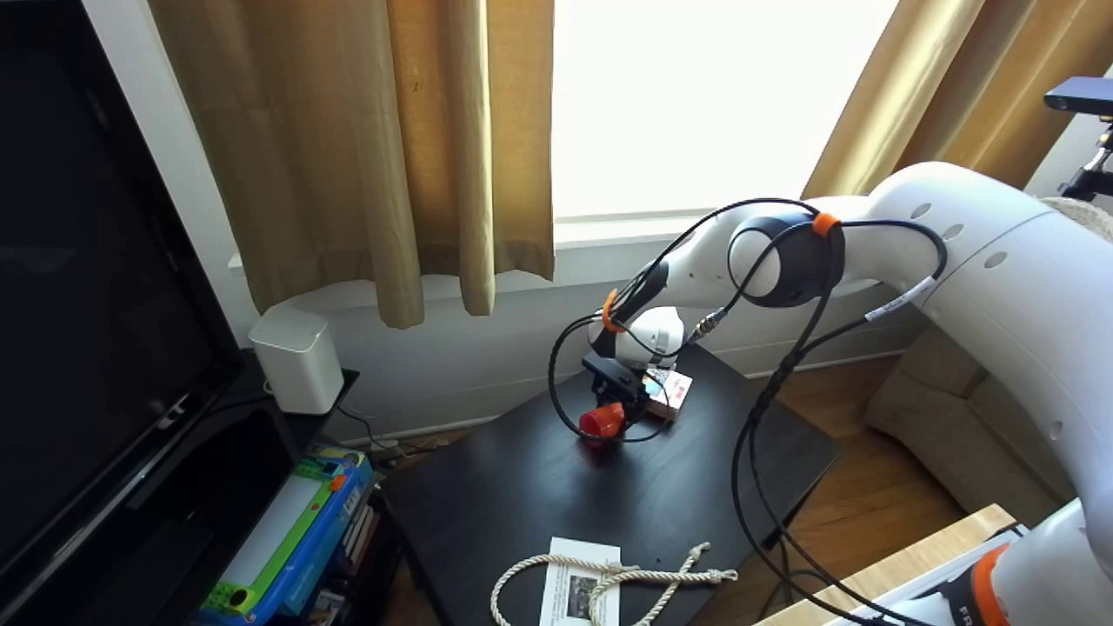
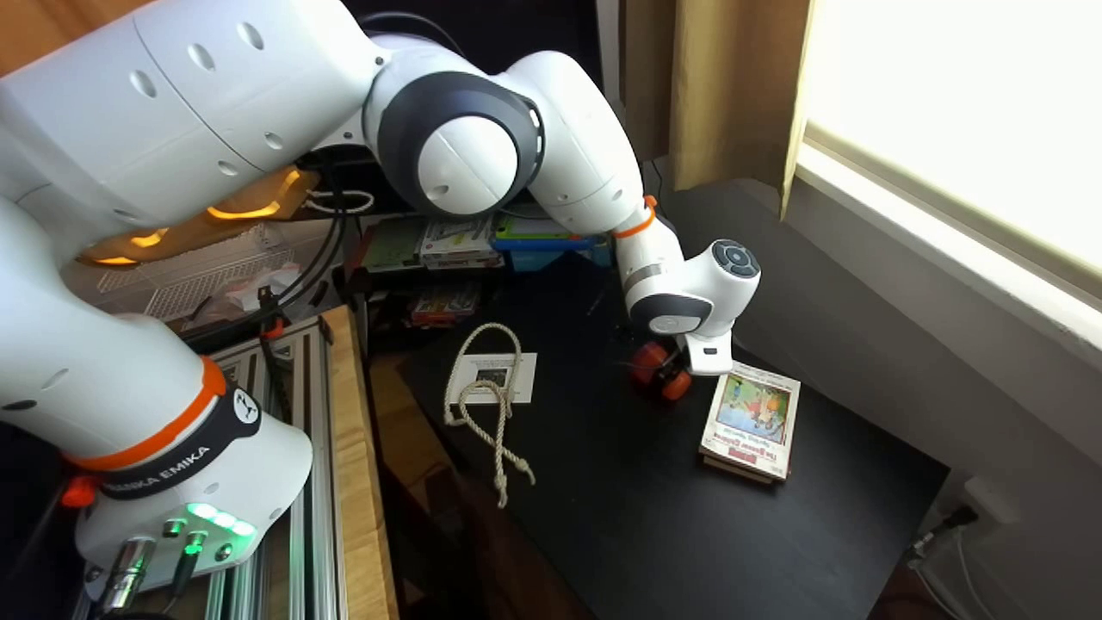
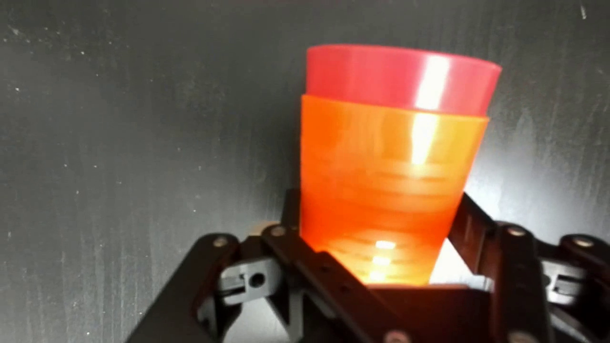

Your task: Stack the cups, then turn them upside down

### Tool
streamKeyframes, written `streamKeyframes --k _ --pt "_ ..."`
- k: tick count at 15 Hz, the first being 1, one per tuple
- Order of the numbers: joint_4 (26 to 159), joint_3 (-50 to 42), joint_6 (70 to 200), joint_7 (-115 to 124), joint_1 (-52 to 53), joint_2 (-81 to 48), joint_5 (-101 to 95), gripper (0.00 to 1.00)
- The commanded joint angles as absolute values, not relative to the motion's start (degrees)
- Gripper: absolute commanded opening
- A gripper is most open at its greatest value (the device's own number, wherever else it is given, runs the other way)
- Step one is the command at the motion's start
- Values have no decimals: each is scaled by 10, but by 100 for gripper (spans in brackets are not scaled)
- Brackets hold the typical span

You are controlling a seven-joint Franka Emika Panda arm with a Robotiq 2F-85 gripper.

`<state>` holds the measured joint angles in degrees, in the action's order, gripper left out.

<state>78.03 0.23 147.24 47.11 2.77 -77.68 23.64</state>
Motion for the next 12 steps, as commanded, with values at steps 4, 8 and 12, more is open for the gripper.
streamKeyframes --k 4,8,12 --pt "852 -31 1538 492 86 -737 217 49" --pt "917 -63 1619 511 145 -707 198 49" --pt "969 -128 1679 551 221 -689 179 49"
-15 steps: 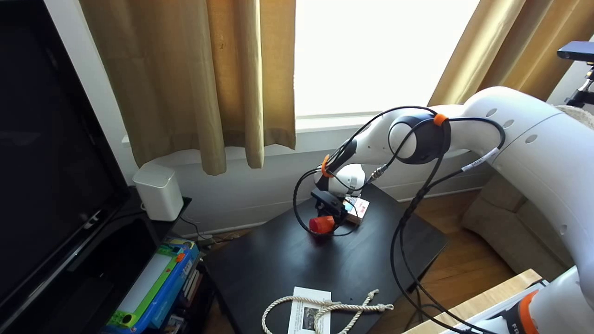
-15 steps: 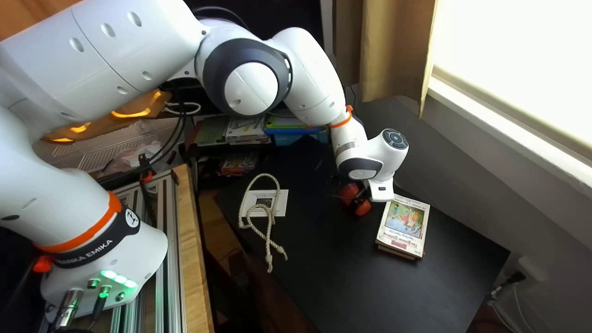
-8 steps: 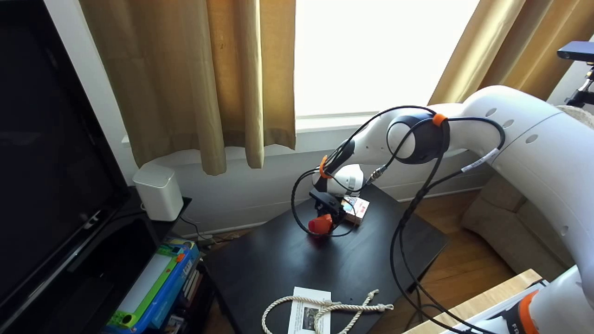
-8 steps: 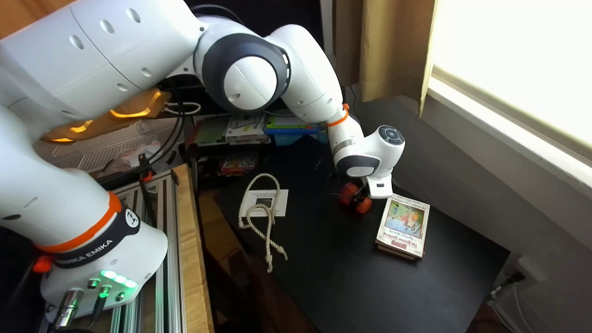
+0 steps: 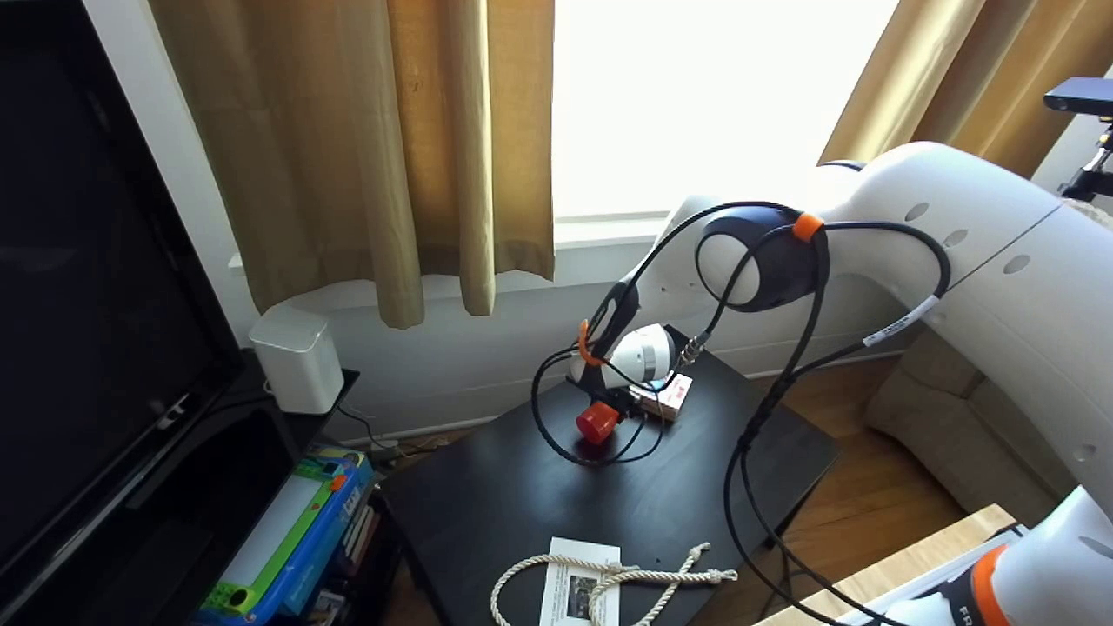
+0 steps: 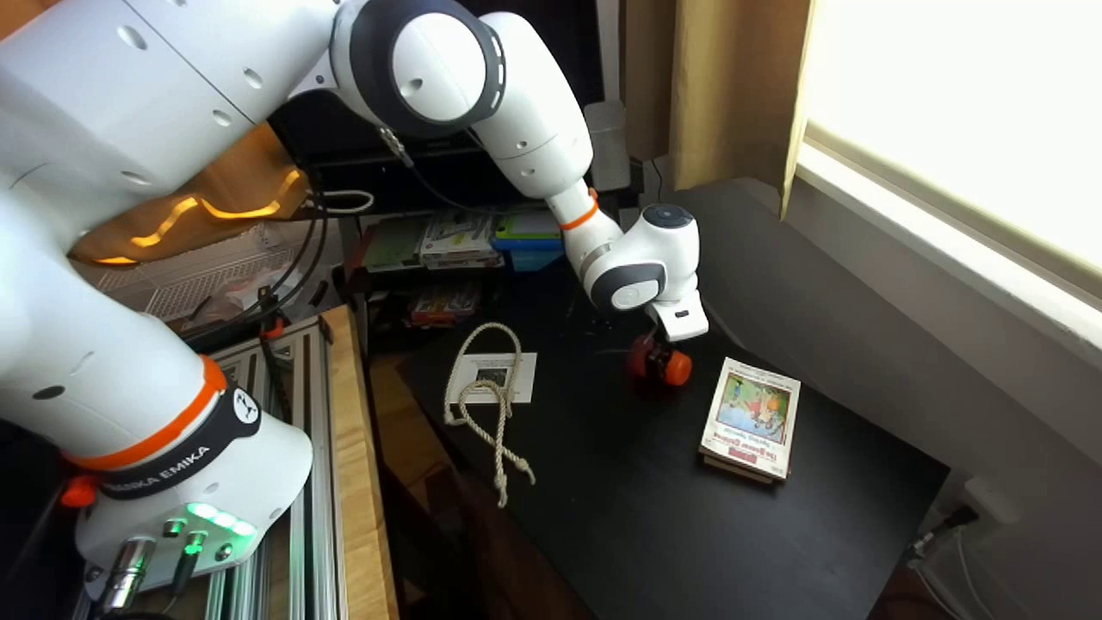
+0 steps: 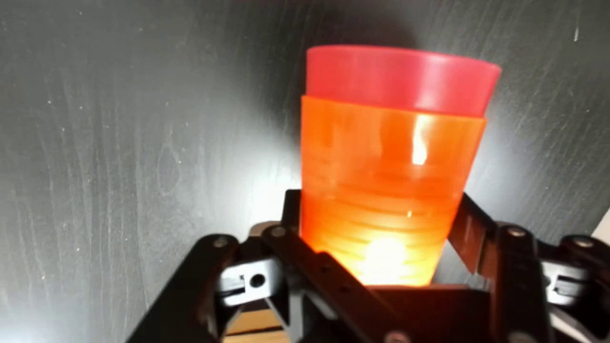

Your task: Stack the cups, then turn them upside down

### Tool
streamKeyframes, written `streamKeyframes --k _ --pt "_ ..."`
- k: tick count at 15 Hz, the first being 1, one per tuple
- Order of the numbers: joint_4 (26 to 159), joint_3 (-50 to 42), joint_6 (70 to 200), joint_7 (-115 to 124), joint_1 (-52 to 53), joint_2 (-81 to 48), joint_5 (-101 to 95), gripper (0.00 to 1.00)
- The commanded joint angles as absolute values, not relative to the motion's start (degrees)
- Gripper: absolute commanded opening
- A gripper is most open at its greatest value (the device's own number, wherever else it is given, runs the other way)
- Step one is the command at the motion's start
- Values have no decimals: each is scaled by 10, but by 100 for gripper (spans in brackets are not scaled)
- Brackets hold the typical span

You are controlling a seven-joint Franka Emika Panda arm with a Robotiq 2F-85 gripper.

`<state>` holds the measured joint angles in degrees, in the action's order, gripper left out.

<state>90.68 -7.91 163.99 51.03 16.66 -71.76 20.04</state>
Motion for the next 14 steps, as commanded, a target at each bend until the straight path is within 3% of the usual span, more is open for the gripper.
streamKeyframes --k 1,14 --pt "979 -148 1688 562 240 -687 174 49" --pt "988 -313 1783 670 393 -795 171 49"
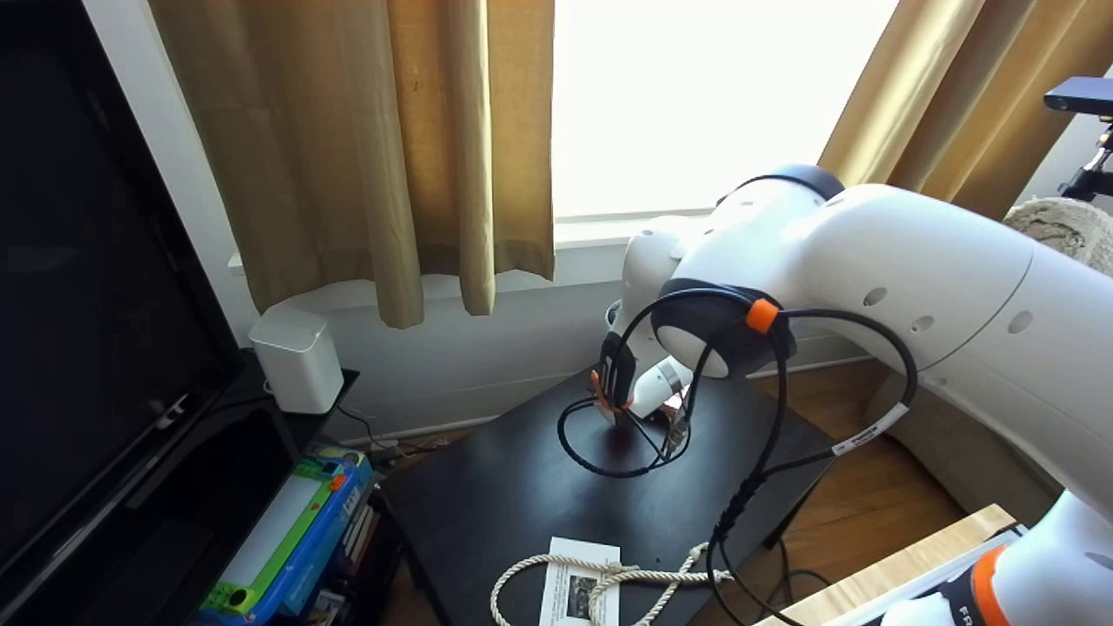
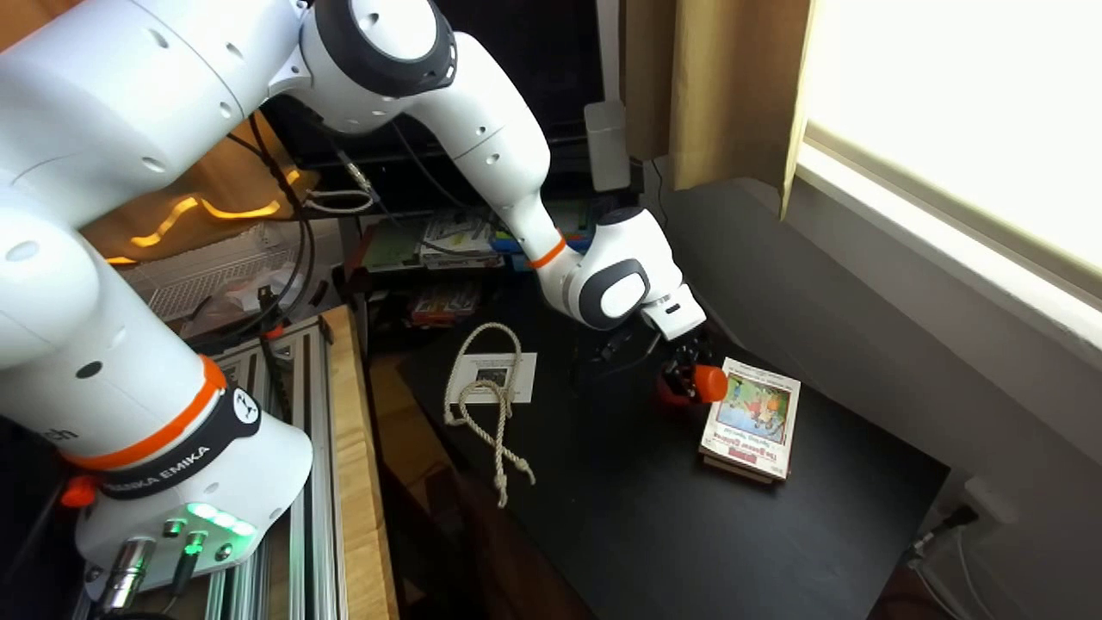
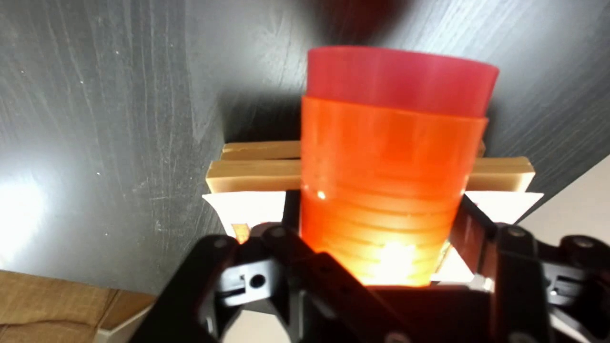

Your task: Stack the cups, then turn them upside down

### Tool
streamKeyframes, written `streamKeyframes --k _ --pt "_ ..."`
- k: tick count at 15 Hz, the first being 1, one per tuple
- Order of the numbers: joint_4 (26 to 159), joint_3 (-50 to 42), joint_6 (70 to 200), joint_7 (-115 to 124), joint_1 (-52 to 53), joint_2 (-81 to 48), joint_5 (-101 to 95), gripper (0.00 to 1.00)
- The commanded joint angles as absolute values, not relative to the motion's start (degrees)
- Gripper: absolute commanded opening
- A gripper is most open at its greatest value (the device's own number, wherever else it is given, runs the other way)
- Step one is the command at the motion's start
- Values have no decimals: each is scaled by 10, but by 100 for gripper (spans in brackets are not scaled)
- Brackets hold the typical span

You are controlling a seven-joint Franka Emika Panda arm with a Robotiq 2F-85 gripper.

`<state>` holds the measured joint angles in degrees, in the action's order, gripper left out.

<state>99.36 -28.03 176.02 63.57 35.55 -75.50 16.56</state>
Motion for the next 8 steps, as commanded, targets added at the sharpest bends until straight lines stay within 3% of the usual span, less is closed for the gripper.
streamKeyframes --k 1,3,4,6,8 --pt "986 -320 1784 674 401 -804 173 49" --pt "982 -329 1778 679 413 -817 173 53" --pt "982 -333 1777 682 419 -822 173 64" --pt "981 -342 1775 688 430 -831 173 67" --pt "982 -348 1774 689 436 -835 173 79"
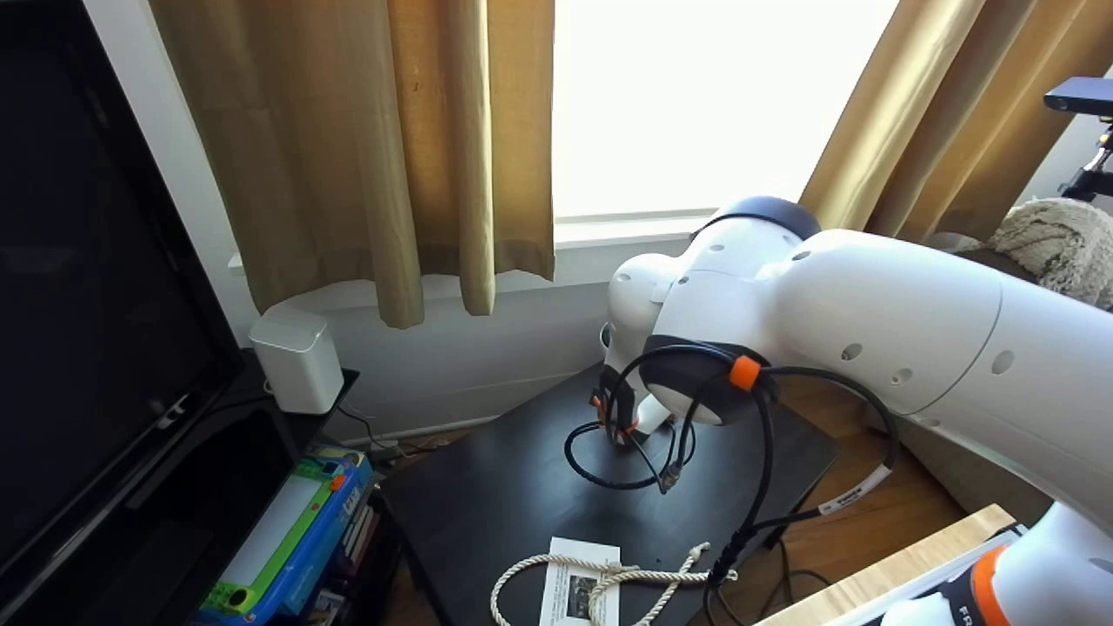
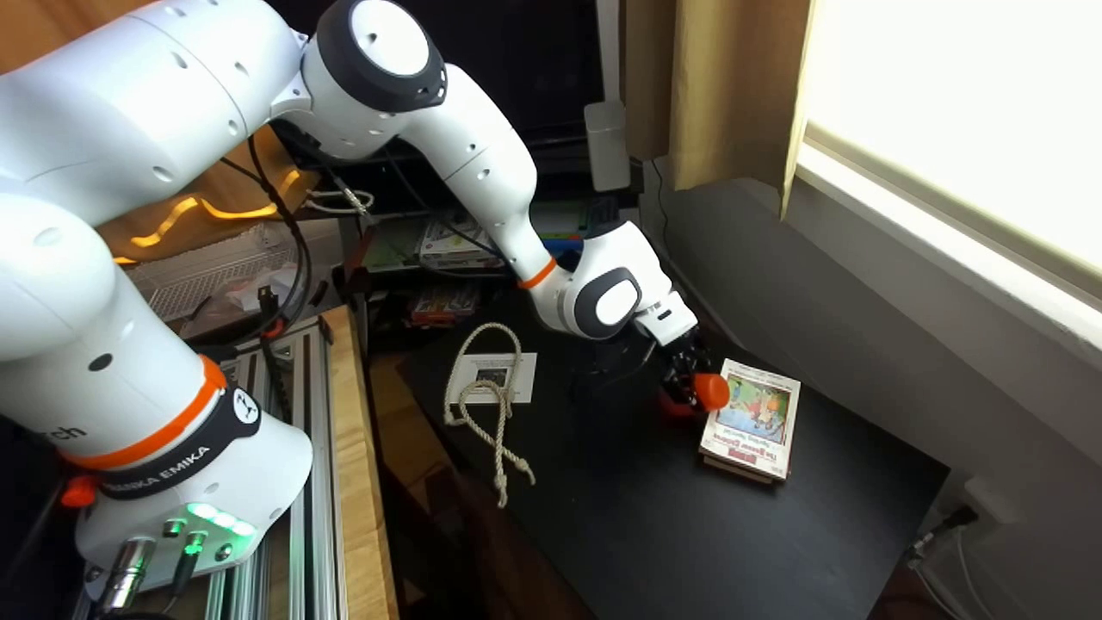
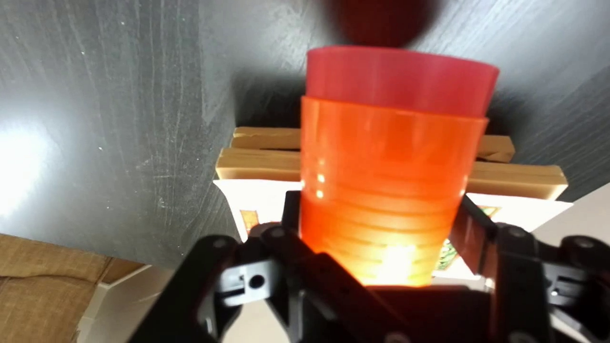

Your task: Stack the cups, then turn them upside down

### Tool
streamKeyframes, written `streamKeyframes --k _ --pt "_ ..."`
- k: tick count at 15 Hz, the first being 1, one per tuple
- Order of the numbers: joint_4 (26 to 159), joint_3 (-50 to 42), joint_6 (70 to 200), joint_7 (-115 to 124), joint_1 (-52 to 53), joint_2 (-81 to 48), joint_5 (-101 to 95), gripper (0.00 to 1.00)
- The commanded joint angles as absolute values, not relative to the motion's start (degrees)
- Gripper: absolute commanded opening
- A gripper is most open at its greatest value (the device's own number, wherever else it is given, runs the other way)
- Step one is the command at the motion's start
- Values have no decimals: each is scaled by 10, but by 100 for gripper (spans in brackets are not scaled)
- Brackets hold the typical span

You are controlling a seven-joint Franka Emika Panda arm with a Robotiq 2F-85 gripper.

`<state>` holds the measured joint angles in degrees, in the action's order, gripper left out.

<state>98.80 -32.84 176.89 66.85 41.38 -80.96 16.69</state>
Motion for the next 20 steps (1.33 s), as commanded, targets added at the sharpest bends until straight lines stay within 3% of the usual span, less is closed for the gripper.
streamKeyframes --k 1,3,6,7,8,12,13,20 --pt "982 -350 1774 691 439 -838 173 91" --pt "983 -355 1773 694 445 -841 174 100" --pt "982 -362 1772 696 449 -847 174 100" --pt "982 -362 1771 695 450 -847 174 97" --pt "982 -362 1769 694 450 -847 173 77" --pt "980 -359 1767 693 447 -850 174 45" --pt "979 -359 1767 694 447 -851 174 42" --pt "993 -409 1744 744 518 -871 184 42"
